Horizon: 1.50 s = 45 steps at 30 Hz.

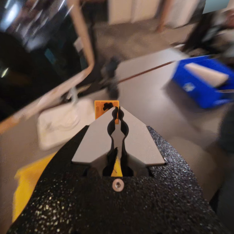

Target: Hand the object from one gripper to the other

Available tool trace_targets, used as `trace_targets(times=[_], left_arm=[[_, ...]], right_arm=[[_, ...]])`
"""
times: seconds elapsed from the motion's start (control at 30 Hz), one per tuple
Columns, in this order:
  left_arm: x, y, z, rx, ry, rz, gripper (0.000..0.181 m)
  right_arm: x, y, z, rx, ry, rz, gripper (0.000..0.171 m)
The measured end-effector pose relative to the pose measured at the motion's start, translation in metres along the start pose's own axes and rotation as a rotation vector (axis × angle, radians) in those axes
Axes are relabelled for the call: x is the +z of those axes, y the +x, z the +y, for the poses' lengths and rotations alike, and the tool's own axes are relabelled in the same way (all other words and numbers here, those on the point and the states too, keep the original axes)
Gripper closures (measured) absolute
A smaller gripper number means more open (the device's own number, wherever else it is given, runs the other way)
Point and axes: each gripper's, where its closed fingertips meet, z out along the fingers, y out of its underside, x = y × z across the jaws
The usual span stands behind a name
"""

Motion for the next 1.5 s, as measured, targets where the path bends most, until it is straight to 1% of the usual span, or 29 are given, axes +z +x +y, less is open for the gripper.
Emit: trace_targets(times=[0.07, 0.13, 0.17, 0.2, 0.23, 0.33, 0.4, 0.47, 0.57, 0.67, 0.83, 0.9, 1.0, 1.03, 1.07, 1.1, 1.17, 1.2, 1.27, 1.3, 1.37, 1.43, 1.5], left_arm=[[-0.003, 0.061, -0.035, 0.121, 0.169, 0.175, 0.181], [-0.006, 0.108, -0.054, 0.232, 0.307, 0.301, 0.181], [-0.006, 0.125, -0.062, 0.252, 0.384, 0.348, 0.181], [-0.006, 0.138, -0.072, 0.230, 0.464, 0.396, 0.181], [-0.004, 0.149, -0.077, 0.194, 0.509, 0.471, 0.181], [0.007, 0.170, -0.082, 0.125, 0.543, 0.686, 0.181], [0.010, 0.184, -0.084, 0.111, 0.570, 0.836, 0.181], [0.012, 0.195, -0.084, 0.133, 0.594, 0.936, 0.181], [0.023, 0.206, -0.082, 0.230, 0.601, 0.978, 0.181], [0.031, 0.214, -0.079, 0.324, 0.584, 0.994, 0.181], [0.037, 0.217, -0.066, 0.402, 0.546, 1.030, 0.181], [0.035, 0.217, -0.063, 0.412, 0.558, 1.054, 0.181], [0.032, 0.215, -0.069, 0.325, 0.544, 1.066, 0.181], [0.032, 0.214, -0.073, 0.277, 0.539, 1.054, 0.178], [0.031, 0.212, -0.079, 0.225, 0.547, 1.037, 0.170], [0.030, 0.208, -0.085, 0.170, 0.556, 1.023, 0.159], [0.024, 0.201, -0.092, 0.070, 0.553, 1.047, 0.125], [0.028, 0.196, -0.095, 0.009, 0.529, 1.029, 0.109], [0.048, 0.186, -0.089, -0.016, 0.444, 0.933, 0.075], [0.057, 0.184, -0.083, -0.012, 0.400, 0.904, 0.069], [0.058, 0.193, -0.075, -0.027, 0.340, 0.981, 0.076], [0.052, 0.200, -0.078, -0.064, 0.355, 1.072, 0.100], [0.049, 0.201, -0.080, -0.092, 0.372, 1.119, 0.125]], right_arm=[[0.002, -0.025, -0.017, 0.061, 0.077, -0.130, 0.132], [0.002, -0.049, -0.033, 0.111, 0.134, -0.256, 0.132], [0.002, -0.061, -0.039, 0.136, 0.154, -0.321, 0.132], [0.001, -0.072, -0.045, 0.163, 0.169, -0.379, 0.132], [0.000, -0.081, -0.050, 0.190, 0.178, -0.423, 0.132], [0.001, -0.094, -0.055, 0.262, 0.173, -0.499, 0.132], [-0.006, -0.100, -0.063, 0.328, 0.214, -0.585, 0.131], [-0.018, -0.103, -0.076, 0.421, 0.282, -0.690, 0.130], [-0.028, -0.102, -0.082, 0.491, 0.322, -0.765, 0.130], [-0.020, -0.107, -0.070, 0.426, 0.259, -0.735, 0.130], [-0.016, -0.123, -0.072, 0.439, 0.263, -0.808, 0.131], [-0.017, -0.132, -0.069, 0.399, 0.252, -0.836, 0.137], [-0.015, -0.132, -0.073, 0.333, 0.292, -0.794, 0.139], [-0.014, -0.129, -0.074, 0.302, 0.309, -0.760, 0.138], [-0.013, -0.127, -0.074, 0.250, 0.320, -0.722, 0.139], [-0.012, -0.124, -0.072, 0.182, 0.327, -0.676, 0.139], [-0.007, -0.115, -0.068, 0.006, 0.339, -0.529, 0.139], [-0.007, -0.113, -0.066, -0.120, 0.355, -0.460, 0.139], [-0.010, -0.112, -0.070, -0.408, 0.437, -0.303, 0.139], [-0.009, -0.109, -0.072, -0.513, 0.443, -0.225, 0.139], [-0.006, -0.113, -0.067, -0.613, 0.396, -0.200, 0.139], [-0.008, -0.121, -0.068, -0.641, 0.409, -0.224, 0.139], [-0.008, -0.127, -0.068, -0.636, 0.414, -0.254, 0.139]])
